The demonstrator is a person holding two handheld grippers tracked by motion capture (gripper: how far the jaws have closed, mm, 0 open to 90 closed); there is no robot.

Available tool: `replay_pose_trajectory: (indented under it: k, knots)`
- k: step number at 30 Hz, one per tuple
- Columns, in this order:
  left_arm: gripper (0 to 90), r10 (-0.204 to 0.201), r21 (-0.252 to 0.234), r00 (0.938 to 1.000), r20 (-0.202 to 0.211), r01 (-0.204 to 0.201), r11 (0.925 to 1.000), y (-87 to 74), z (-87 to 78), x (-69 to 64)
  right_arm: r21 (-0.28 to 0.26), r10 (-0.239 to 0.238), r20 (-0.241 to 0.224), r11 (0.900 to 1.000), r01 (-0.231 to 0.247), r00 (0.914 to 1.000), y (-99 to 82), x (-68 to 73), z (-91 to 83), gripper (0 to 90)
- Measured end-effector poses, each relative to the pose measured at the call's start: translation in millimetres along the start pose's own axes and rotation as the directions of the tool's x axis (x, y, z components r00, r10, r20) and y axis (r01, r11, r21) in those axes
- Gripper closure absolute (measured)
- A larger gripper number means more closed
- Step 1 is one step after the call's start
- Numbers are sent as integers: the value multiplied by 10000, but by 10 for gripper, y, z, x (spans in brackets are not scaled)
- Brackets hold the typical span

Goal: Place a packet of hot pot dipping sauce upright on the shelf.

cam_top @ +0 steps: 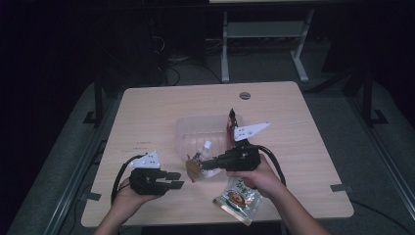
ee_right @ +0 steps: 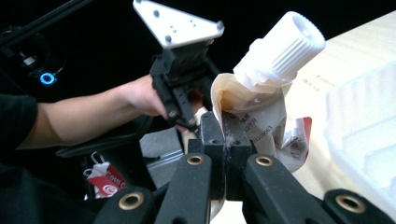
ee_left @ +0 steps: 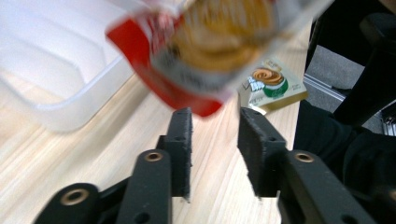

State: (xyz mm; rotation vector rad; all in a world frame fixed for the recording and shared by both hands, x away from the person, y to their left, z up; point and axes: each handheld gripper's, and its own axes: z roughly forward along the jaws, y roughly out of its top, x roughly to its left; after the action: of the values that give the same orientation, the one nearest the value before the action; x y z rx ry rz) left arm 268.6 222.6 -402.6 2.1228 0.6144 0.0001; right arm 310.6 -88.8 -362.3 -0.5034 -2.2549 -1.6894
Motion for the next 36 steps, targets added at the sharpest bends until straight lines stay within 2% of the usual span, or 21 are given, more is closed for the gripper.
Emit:
replay_pose_trajectory:
  k: [1, 3, 4, 6, 9, 12, 20, 24, 36]
  knots:
    - [588, 41, 110, 10000, -21, -40, 9999, -12, -10, -1, -10, -6, 44, 10000, 7, 10000, 25, -6, -9, 898]
    - [511, 60, 283, 9999, -142, -56, 9996, -50, -20, -14, -127, -65, 261, 9999, 68, 9996, 106, -42, -30, 898]
    - [511, 187, 387, 9996, -202, -179, 9991, -72, -26, -13, -127, -65, 261, 9999, 68, 9996, 106, -42, -30, 898]
    - [428, 222, 441, 9995, -211, -213, 9988, -143, -20, -5, -285, -168, 519, 9994, 183, 9985, 206, -83, -46, 898]
    - [360, 113, 394, 9998, -161, -106, 9992, -175, 3, 11, -382, -139, 646, 9991, 164, 9978, 275, -113, -55, 898]
    - [318, 275, 613, 9993, -239, -260, 9978, -186, 43, 24, -505, -85, 880, 9986, 130, 9961, 374, -166, -51, 898]
    - [170, 447, 544, 9976, -525, -419, 9976, -236, 78, 48, -549, 71, 1315, 9985, 1, 9913, 583, -336, 36, 897]
    - [138, 632, 673, 9961, -609, -591, 9960, -250, 96, 52, -526, 187, 1540, 9986, -107, 9879, 632, -428, 140, 897]
    - [138, 663, 896, 9964, -521, -614, 9941, -278, 137, 49, -264, 517, 2070, 9985, -472, 9770, 640, -597, 367, 896]
